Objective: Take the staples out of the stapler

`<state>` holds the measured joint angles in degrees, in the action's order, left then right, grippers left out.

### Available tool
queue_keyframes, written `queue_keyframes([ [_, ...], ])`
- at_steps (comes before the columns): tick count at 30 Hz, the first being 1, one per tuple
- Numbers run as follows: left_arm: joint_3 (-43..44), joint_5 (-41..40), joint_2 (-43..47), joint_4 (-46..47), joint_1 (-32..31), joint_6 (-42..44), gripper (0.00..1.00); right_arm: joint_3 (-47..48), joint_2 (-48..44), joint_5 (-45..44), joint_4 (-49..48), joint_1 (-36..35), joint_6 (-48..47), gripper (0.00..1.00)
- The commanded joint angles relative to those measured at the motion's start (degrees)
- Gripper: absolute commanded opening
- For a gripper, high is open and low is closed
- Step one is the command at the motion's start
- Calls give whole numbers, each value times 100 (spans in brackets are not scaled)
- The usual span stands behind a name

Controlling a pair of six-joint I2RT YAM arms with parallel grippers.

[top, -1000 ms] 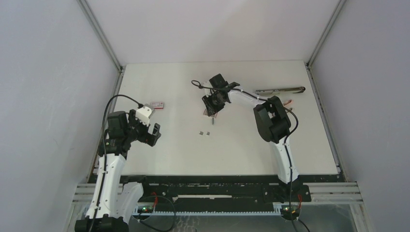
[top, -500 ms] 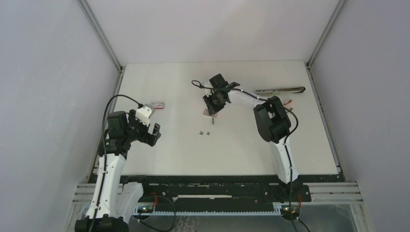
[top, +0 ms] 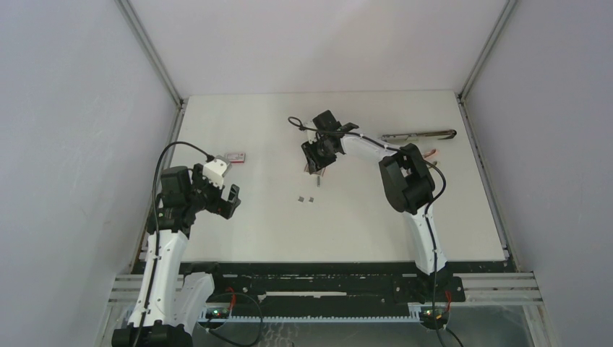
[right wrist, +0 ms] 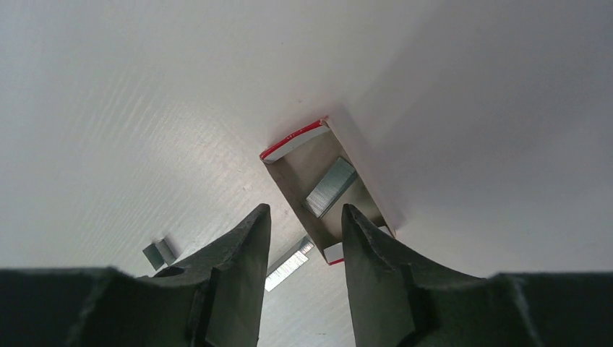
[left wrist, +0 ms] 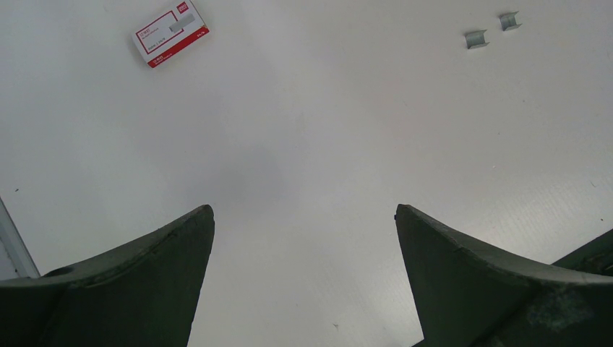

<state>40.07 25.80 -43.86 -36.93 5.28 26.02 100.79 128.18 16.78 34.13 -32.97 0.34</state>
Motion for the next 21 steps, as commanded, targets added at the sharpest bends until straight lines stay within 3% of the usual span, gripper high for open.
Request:
queue_keyframes([
  [1,-78,102,39,124,60,-58,100,151,-296,-113,-86,-32,188,42],
  [5,-79,101,37,123,58,-49,100,79,-553,-254,-13,-82,-83,43],
  [14,-70,127,33,119,57,-47,100,-426,-1049,320,376,-88,-496,45],
  [21,-70,120,75,114,54,-55,100,-846,-1064,911,488,33,-346,58],
])
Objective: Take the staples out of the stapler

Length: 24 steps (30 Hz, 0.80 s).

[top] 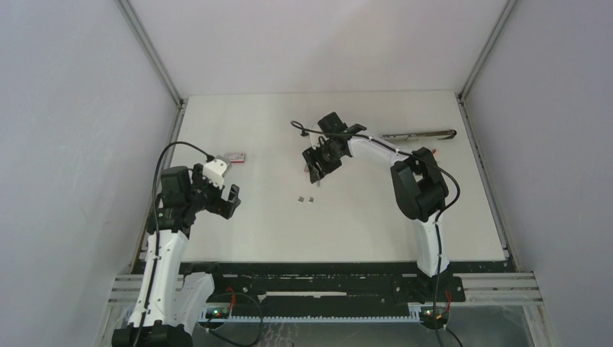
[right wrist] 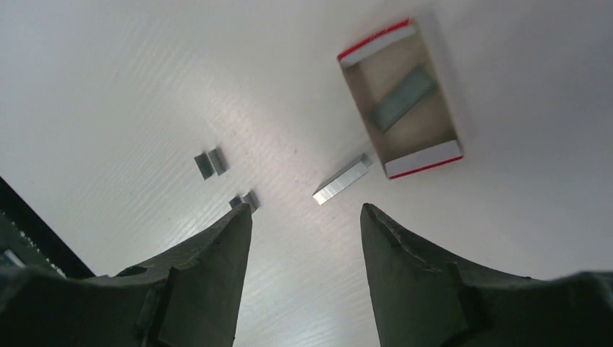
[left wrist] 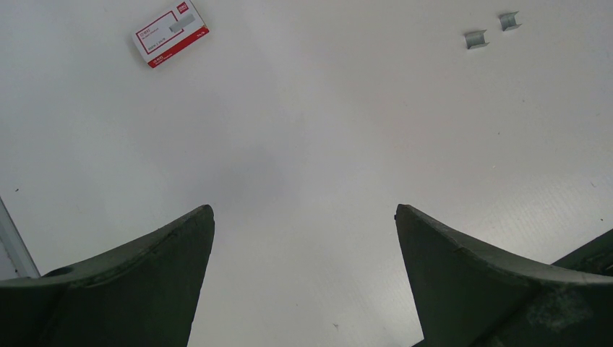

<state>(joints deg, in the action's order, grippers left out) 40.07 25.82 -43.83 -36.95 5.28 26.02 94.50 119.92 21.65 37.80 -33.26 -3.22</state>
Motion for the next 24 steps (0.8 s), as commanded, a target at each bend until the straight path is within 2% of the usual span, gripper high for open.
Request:
queue_keyframes([
  [1,-68,116,70,119,56,-60,100,-250,-221,466,114,64,30,60],
  [11,-69,98,60,124,54,-71,100,-260,123,713,-3,112,180,63],
  [24,-70,107,42,120,60,-60,100,-70,491,579,-238,204,419,63],
])
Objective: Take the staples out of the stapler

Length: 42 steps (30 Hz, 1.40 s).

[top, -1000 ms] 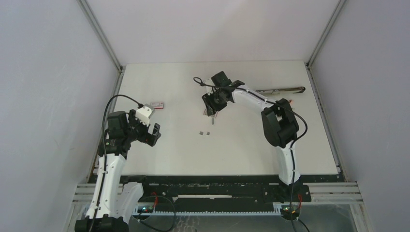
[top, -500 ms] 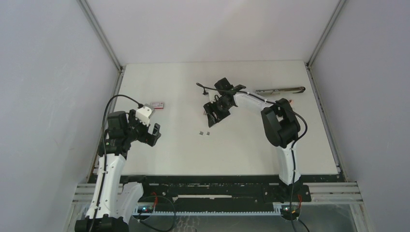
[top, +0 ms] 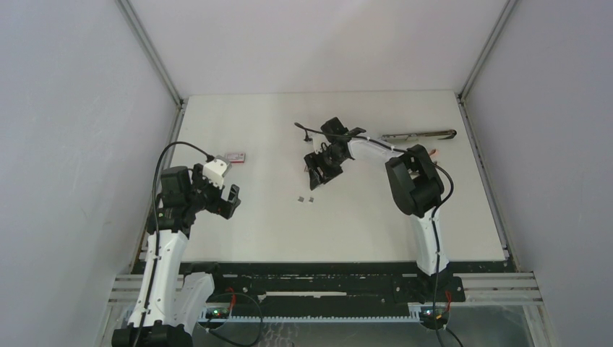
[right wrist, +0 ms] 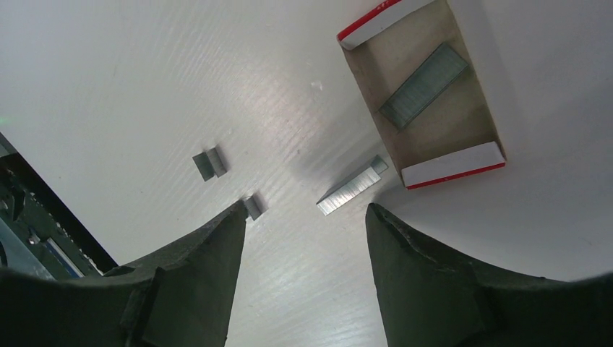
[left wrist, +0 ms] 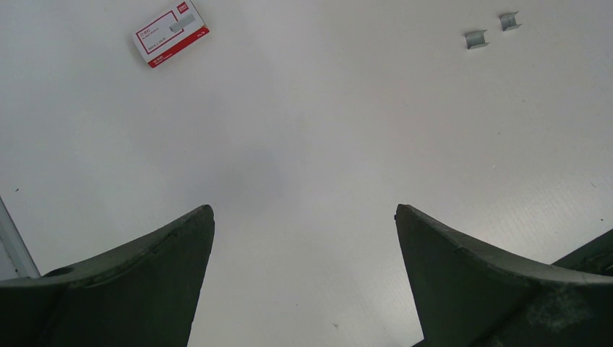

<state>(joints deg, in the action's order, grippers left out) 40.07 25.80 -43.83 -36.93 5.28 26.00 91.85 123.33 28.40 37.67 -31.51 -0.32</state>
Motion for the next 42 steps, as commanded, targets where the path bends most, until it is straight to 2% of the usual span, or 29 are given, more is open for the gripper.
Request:
queue_keyframes([
  [1,-68,109,37,124,59,-60,100,207,160,-147,-247,26,149,63],
  [11,-65,109,28,128,58,-59,100,377,226,-653,-388,139,107,63],
  [21,-71,92,19,134,60,-58,100,817,495,-465,-300,193,-7,62],
  [28,-70,92,20,129,61,-59,100,1058,486,-650,-130,241,-147,63],
  [35,-70,92,22,131,59,-55,100,912,-163,-1267,-126,125,-891,65],
  [42,-70,85,50,130,61,-60,100,1060,-249,-2091,-93,-368,-1357,71],
])
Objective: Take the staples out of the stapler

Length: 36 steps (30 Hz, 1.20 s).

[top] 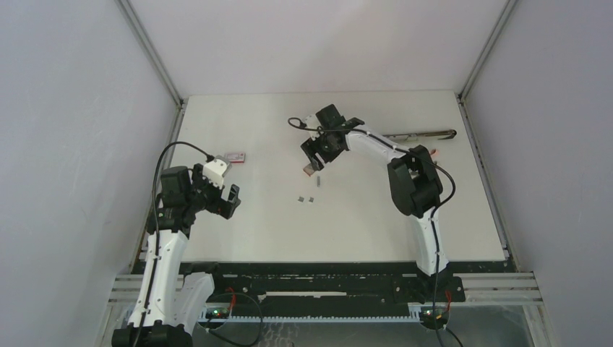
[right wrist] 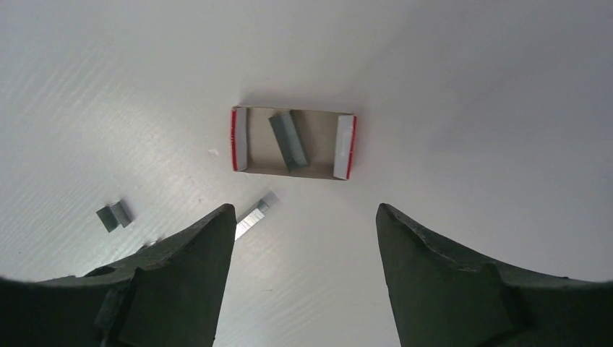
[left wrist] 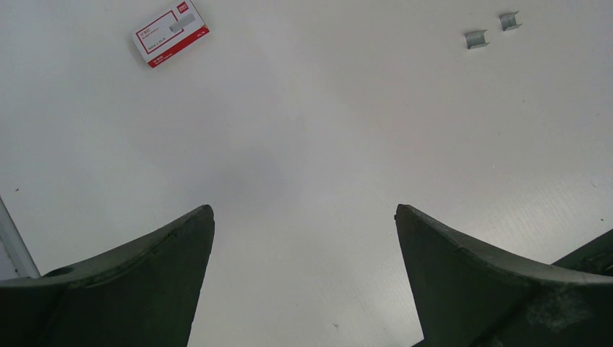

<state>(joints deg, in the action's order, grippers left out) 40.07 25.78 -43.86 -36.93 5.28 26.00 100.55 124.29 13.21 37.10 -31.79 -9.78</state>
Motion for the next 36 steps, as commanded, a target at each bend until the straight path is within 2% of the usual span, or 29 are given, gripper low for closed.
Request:
queue_keyframes([
  [1,-70,86,55,133,61,-60,100,238,-305,-621,-21,-398,-382,71],
  [10,-70,85,54,128,61,-60,100,604,153,-983,40,-734,-193,75],
  [19,-71,76,54,133,58,-60,100,753,448,-1044,69,-785,-190,75],
  [36,-80,85,75,132,55,-49,100,752,621,-1004,8,-728,-104,70],
])
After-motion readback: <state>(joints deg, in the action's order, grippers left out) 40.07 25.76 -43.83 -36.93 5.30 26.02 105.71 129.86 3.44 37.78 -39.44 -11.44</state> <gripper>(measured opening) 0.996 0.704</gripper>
